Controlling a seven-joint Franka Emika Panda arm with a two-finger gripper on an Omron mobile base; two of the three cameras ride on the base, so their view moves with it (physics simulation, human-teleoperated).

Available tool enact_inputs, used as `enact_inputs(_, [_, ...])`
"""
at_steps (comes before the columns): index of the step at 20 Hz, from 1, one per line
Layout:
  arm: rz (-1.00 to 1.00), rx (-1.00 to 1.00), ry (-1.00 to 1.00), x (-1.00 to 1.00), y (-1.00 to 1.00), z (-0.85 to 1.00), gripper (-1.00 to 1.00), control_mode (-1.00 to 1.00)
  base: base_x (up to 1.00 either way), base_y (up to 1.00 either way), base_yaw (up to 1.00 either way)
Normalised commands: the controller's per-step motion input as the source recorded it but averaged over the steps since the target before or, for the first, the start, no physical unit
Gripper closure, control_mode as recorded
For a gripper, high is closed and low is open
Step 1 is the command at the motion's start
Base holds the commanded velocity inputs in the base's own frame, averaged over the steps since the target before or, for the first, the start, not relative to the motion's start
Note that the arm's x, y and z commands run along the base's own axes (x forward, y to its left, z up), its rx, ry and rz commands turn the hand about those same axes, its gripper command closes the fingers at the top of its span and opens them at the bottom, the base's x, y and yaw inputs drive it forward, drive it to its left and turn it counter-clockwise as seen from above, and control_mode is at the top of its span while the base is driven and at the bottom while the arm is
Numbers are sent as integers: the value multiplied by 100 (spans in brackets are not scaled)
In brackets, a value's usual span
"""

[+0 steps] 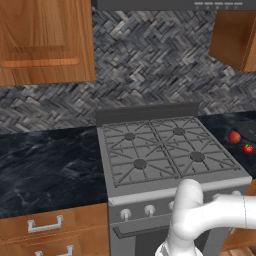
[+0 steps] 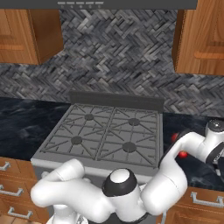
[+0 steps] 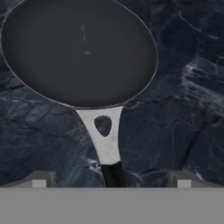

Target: Place the pan on the front right burner on the stove. Then place the tomato and the onion in the pan and turn on the front right burner.

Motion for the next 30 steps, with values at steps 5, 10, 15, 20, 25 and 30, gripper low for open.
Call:
enact_inputs(5, [0, 0, 0, 0, -9, -16, -100, -100, 0, 0, 0])
enact_inputs(10, [3, 0, 0, 0, 0, -9, -100, -100, 0, 0, 0])
enact_inputs(15, [5, 0, 0, 0, 0, -2, -100, -100, 0, 0, 0])
enact_inputs(20, [6, 0, 0, 0, 0, -15, -100, -100, 0, 0, 0])
enact_inputs(25, [4, 0, 0, 0, 0, -23, -100, -100, 0, 0, 0])
enact_inputs(30, [2, 0, 0, 0, 0, -22, -100, -100, 0, 0, 0])
